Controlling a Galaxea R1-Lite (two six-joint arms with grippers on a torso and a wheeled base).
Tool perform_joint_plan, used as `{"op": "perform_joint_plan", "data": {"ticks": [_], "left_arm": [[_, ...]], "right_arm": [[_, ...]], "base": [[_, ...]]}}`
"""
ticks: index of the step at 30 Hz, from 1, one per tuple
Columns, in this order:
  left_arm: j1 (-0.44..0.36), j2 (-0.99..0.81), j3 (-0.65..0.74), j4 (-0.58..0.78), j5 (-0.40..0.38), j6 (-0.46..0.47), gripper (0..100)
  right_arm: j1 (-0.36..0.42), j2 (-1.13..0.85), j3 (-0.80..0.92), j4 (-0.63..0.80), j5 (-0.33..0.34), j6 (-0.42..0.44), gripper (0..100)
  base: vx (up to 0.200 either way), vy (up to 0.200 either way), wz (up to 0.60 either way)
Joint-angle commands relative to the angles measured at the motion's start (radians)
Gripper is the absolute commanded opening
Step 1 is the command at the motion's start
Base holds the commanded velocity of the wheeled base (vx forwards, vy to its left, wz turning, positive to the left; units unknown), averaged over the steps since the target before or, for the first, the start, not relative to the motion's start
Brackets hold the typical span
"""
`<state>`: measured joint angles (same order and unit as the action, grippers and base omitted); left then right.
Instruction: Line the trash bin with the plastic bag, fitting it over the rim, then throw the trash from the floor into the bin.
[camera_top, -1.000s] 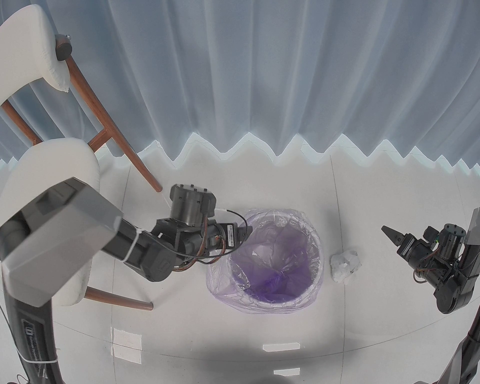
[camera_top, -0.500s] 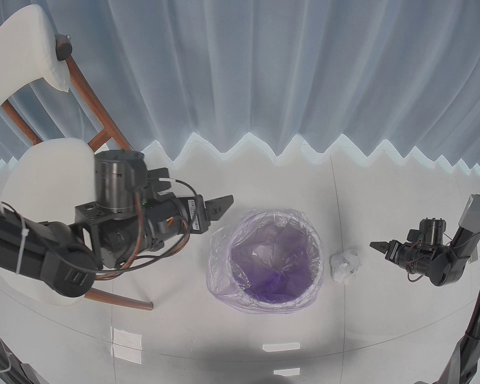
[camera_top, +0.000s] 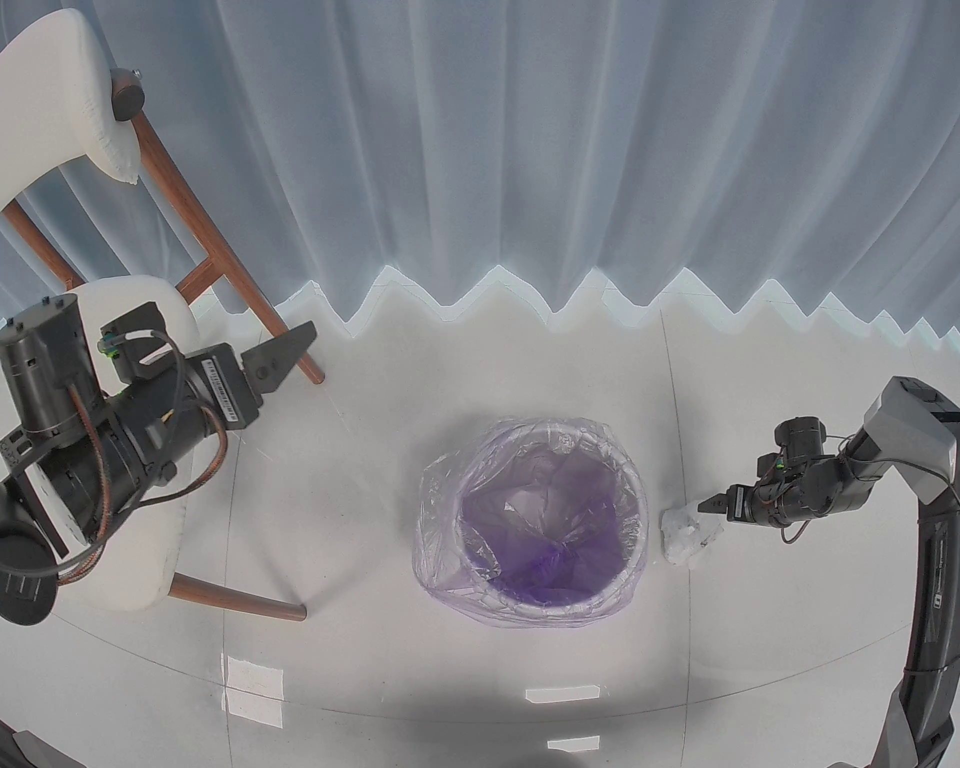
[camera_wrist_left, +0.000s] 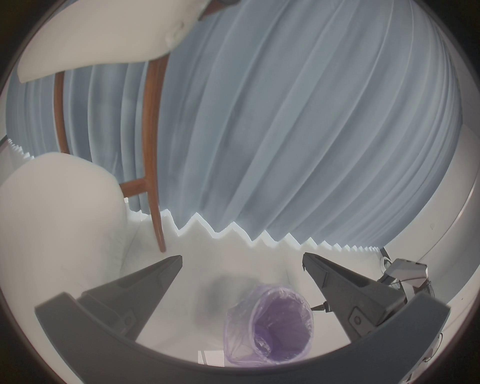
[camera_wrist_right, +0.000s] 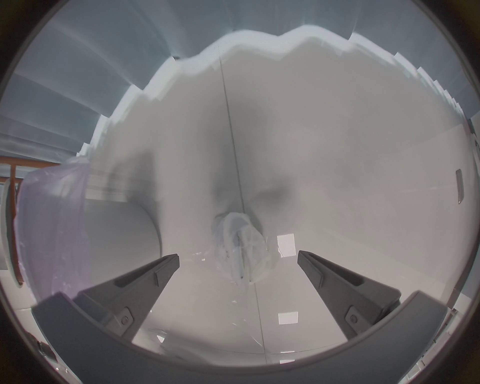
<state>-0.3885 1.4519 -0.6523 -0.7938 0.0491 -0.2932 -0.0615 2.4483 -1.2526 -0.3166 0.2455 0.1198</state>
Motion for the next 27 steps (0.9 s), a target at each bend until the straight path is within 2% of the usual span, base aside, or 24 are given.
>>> {"op": "perform_joint_plan", "data": {"ticks": [1, 11, 14, 21, 22, 27], "left_arm": [[0.054, -0.070, 0.017, -0.021, -0.002, 0.006, 100], [0.062, -0.067, 0.017, -0.021, 0.000, 0.011, 100], [0.065, -0.071, 0.016, -0.021, 0.000, 0.011, 100], [0.086, -0.079, 0.025, -0.021, 0.000, 0.028, 100], [0.091, -0.082, 0.026, -0.021, 0.000, 0.034, 100], [0.114, -0.085, 0.030, -0.021, 0.000, 0.037, 100]], "right_arm": [[0.015, 0.132, -0.200, 0.152, -0.005, -0.025, 100], [0.012, 0.265, -0.432, 0.217, -0.003, -0.141, 100], [0.015, 0.270, -0.459, 0.275, -0.006, -0.149, 100], [0.015, 0.291, -0.496, 0.298, -0.011, -0.146, 100], [0.015, 0.296, -0.505, 0.310, -0.012, -0.146, 0], [0.017, 0.299, -0.535, 0.363, -0.015, -0.143, 0]], "base": [[0.000, 0.000, 0.00], [0.000, 0.000, 0.00], [0.000, 0.000, 0.00], [0.000, 0.000, 0.00], [0.000, 0.000, 0.00], [0.000, 0.000, 0.00]]}}
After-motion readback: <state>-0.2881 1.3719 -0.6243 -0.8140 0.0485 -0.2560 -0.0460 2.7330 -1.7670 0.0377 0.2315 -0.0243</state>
